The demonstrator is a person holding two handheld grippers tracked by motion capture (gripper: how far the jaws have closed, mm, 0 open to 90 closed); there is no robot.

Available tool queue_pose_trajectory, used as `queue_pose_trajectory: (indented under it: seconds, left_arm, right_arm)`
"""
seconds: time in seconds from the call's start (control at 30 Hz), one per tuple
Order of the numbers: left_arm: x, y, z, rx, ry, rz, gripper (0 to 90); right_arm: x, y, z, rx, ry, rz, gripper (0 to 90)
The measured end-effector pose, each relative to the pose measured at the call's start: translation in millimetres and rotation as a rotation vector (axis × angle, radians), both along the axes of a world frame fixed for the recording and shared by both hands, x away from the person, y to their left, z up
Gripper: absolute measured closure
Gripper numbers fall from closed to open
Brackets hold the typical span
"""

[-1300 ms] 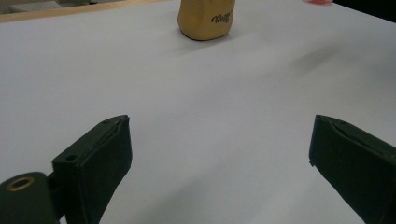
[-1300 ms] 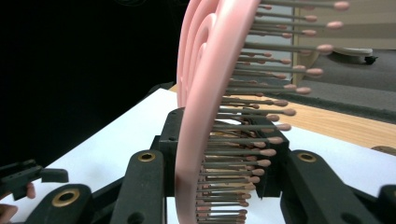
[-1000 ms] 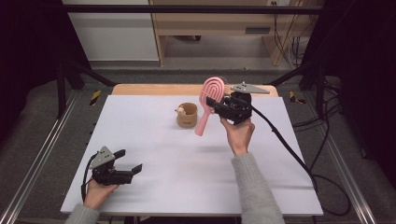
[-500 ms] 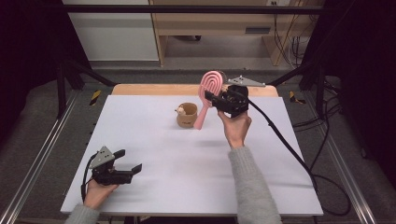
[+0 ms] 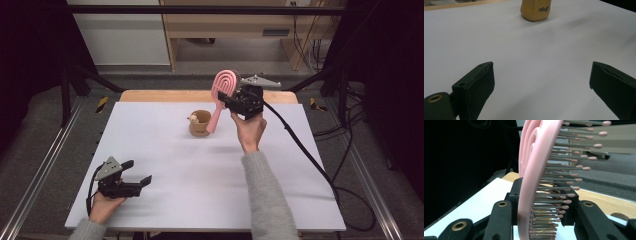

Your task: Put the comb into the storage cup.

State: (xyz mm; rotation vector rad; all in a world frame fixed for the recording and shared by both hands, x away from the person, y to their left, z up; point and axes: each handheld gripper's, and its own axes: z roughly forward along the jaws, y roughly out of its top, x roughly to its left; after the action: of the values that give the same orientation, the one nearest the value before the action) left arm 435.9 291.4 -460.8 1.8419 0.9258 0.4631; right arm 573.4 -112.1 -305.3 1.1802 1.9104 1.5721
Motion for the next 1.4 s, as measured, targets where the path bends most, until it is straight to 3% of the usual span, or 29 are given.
queue_pose_trajectory:
  seconds: [0.83, 1.4]
  left_arm:
    - [0.5, 0.6, -0.6, 0.003, 0.005, 0.0, 6.0]
    - [0.6, 1.2, -0.8, 0.0, 0.007, 0.001, 6.0]
  right_arm:
    - [22.7, 14.1, 11.6, 0.004, -0.009, -0.041, 63.2]
    - [38.3, 23.5, 9.6, 0.005, -0.009, -0.073, 63.2]
